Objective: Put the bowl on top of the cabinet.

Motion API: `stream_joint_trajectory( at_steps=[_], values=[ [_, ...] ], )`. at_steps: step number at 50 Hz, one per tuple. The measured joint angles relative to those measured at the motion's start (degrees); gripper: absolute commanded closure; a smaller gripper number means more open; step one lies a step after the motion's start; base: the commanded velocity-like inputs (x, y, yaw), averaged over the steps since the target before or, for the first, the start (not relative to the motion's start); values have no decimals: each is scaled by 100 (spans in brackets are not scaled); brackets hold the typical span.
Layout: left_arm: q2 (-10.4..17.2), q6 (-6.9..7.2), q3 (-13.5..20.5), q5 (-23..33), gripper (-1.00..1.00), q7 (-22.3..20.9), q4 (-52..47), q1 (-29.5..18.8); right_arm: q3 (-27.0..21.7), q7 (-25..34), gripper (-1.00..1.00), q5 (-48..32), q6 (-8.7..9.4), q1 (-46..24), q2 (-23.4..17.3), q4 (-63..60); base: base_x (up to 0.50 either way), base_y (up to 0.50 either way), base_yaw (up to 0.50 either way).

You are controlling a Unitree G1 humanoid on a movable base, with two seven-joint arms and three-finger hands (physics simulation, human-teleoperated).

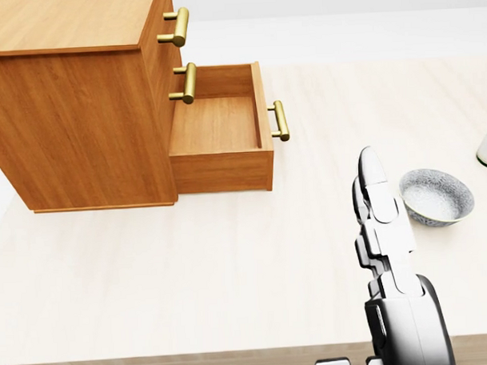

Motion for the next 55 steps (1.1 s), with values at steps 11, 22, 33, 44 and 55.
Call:
stream_joint_trajectory(
  at_steps=[11, 22, 33, 44, 55],
  values=[
    [-7, 0, -51, 39, -100, 2, 32, -1, -42, -9, -100, 252, 0, 12, 6, 14, 26, 0, 0],
    [-21, 0, -85, 69, -100, -7, 38, -13, -46, 2, -100, 326, 0, 6, -20, 42, 50, 0, 0],
    [-31, 0, -75, 54, -100, -16, 17, -25, -30, 21, -100, 338, 0, -42, -23, 108, 50, 0, 0],
    [-44, 0, -70, 49, -100, -22, -7, 1, -14, 31, -100, 328, 0, -31, -30, 135, 50, 0, 0],
    [-59, 0, -76, 56, -100, -39, -29, 20, -23, 34, -100, 321, 0, -29, -28, 137, 50, 0, 0]
  ],
)
